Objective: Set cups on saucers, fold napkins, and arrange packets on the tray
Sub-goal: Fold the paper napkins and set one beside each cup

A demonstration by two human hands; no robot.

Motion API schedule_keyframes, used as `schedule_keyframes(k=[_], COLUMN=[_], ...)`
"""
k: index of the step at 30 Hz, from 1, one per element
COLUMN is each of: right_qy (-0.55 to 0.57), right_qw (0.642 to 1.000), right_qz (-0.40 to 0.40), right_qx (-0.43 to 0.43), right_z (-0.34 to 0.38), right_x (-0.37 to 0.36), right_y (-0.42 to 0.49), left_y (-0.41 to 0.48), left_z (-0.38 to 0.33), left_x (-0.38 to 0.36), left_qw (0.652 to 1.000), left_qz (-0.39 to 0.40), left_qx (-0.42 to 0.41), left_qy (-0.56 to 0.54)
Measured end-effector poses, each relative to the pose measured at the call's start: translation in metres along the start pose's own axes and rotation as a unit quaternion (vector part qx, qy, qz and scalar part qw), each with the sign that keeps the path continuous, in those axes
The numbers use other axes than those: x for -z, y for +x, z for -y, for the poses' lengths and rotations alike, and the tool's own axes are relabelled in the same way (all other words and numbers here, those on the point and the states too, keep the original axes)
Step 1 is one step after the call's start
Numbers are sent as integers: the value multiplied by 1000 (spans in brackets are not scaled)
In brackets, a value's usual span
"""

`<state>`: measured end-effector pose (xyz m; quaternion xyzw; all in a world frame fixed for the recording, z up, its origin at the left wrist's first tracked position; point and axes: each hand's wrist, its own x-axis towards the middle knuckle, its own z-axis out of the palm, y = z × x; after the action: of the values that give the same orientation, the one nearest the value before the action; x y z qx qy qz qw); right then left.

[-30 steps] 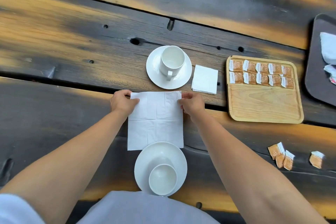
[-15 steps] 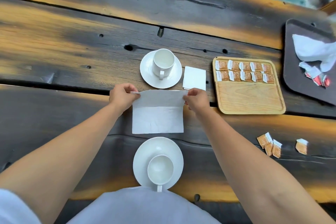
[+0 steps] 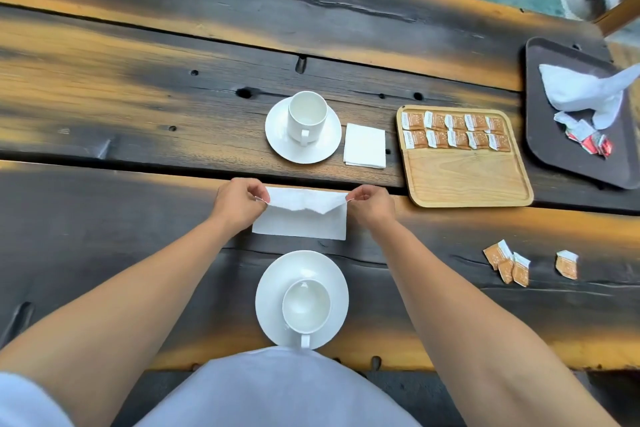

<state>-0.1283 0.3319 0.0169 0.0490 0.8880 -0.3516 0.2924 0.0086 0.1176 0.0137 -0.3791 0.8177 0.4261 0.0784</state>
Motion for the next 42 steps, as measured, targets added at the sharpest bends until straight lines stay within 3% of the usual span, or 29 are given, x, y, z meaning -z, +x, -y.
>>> schedule_keyframes(k=[15, 34, 38, 42], right_qy=[-36, -119, -175, -187], right_qw=[996, 987, 982, 982], right_qz=[50, 80, 64, 17], right_qx=[-62, -69, -40, 9], right_z=[-25, -22, -17, -10], right_x=[-13, -22, -24, -29], right_y=[3, 15, 16, 18], left_y=[1, 8, 9, 9], left_z=[22, 32, 28, 29], left_x=[-13, -18, -19, -25], left_qw=[987, 973, 971, 978], left_qz=[70, 140, 125, 54], left_qx=[-52, -20, -39, -65], left_qy=[133, 184, 199, 192])
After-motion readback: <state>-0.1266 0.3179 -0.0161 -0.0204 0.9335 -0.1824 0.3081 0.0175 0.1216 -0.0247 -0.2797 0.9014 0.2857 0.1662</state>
